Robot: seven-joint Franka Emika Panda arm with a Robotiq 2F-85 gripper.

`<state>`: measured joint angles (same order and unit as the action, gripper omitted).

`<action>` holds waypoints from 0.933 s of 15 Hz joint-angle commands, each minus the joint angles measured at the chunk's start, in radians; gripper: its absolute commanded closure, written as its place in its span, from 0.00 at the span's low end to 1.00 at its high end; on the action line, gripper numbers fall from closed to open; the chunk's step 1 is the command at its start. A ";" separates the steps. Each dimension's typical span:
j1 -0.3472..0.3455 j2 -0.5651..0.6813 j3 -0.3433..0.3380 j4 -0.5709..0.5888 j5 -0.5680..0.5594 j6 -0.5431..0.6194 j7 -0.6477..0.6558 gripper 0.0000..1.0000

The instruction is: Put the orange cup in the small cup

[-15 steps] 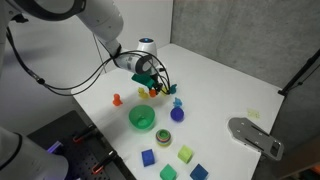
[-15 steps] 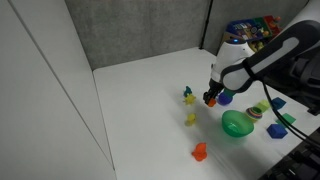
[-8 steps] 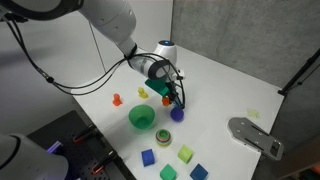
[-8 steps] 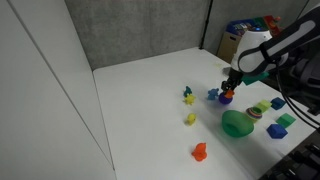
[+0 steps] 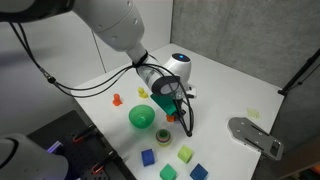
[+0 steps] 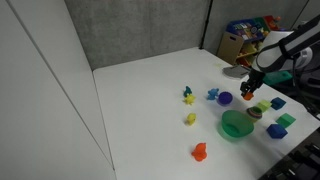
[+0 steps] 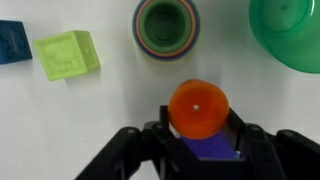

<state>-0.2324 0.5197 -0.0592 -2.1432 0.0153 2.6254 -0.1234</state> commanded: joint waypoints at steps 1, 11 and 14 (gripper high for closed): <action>-0.038 -0.073 -0.002 -0.094 0.025 -0.005 -0.059 0.70; -0.044 -0.062 -0.033 -0.186 0.001 0.091 -0.075 0.70; -0.042 -0.062 -0.035 -0.195 -0.002 0.094 -0.073 0.70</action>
<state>-0.2752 0.4707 -0.0881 -2.3169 0.0151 2.7016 -0.1746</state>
